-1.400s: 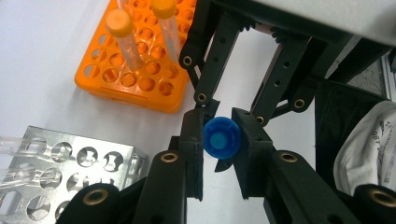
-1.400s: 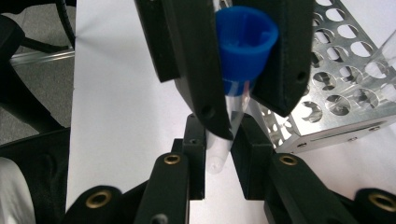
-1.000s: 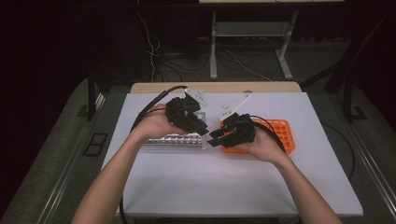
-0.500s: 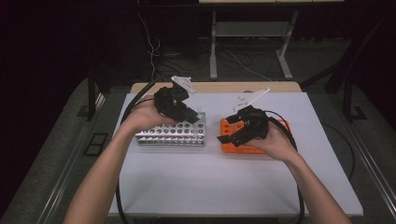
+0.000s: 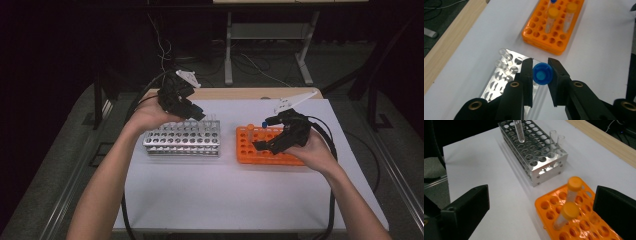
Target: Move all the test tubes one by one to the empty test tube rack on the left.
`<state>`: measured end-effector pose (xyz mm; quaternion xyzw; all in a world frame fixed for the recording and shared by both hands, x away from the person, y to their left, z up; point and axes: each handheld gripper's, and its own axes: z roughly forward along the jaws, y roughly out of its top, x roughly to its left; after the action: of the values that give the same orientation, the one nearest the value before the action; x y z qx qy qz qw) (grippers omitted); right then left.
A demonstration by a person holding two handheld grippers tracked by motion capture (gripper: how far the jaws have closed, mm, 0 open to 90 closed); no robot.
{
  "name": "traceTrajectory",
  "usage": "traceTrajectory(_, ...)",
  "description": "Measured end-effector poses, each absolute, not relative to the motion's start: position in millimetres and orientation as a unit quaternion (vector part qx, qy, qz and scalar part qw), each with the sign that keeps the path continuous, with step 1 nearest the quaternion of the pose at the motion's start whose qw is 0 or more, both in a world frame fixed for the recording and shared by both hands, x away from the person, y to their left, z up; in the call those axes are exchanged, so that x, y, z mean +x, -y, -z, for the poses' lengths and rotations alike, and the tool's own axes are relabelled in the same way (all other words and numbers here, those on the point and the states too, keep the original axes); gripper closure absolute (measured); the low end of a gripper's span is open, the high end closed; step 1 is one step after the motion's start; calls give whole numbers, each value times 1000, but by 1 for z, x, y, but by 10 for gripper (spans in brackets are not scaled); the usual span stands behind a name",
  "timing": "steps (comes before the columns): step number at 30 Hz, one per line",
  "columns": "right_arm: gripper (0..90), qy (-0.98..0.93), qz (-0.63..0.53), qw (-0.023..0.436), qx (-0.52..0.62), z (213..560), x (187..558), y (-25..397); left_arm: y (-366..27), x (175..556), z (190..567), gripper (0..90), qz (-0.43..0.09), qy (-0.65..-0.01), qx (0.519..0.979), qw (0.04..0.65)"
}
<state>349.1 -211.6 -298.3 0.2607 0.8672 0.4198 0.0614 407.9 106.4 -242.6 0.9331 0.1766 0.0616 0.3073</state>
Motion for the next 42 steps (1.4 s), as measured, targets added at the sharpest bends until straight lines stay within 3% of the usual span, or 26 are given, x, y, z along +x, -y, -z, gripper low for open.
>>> traceTrajectory(10, 3, -859, -420, 67, 286, 305, 345, 245, -111, 435, 240, 738, -72, -200, 927, 310)
traceTrajectory(24, 3, -855, -416, 62, 303, 318, 341, 270, -112, 471, 265, 738, -72, -225, 924, 301)
traceTrajectory(42, 3, -844, -423, 61, 324, 338, 333, 293, -113, 484, 295, 738, -62, -243, 924, 287)
